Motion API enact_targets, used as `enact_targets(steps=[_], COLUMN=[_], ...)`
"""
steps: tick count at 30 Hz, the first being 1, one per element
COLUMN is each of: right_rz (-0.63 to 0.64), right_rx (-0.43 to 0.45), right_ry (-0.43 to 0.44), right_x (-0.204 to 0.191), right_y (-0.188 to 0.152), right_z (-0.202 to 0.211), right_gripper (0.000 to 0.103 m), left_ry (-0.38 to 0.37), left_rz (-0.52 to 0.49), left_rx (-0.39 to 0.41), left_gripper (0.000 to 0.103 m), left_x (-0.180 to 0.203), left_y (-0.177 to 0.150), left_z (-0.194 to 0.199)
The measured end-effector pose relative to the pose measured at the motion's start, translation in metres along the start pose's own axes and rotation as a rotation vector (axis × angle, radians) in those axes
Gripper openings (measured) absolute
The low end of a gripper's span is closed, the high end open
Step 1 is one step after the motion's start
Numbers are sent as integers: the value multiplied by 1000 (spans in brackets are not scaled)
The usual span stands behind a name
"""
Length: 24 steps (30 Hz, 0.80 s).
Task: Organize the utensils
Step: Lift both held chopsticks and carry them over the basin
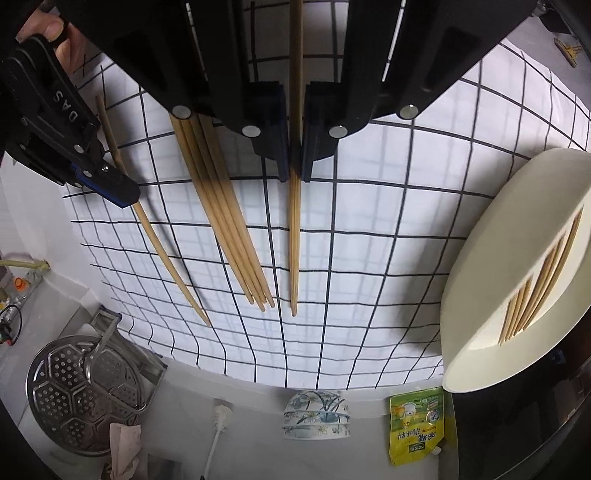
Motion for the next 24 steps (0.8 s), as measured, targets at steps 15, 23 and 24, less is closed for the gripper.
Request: enact_targets(steps=[15, 23, 24], right_rz=[-37, 63, 78], right_rx=[89, 57, 49], right_ry=[155, 272, 283], right_x=[-80, -192, -206], right_y=[44, 72, 73], right_z=[27, 5, 1], right_gripper=[6, 6, 6], left_ry=[48, 186, 202], left_rz=[50, 120, 130], left_rx=[212, 248, 246], left_gripper=[7, 7, 7], left_x=[-75, -171, -183], left_y=[38, 40, 38], left_z=[91, 116, 117])
Point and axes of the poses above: each gripper's, at about its wrist camera, not at the fingertips, and z roughly against the way its jaws point, x to its right, y to its top, the point moved 6 cm from there along -z, roughly the way its jaws point, and after that the axes turned 10 degrees about -z, right-handed, at the moved point
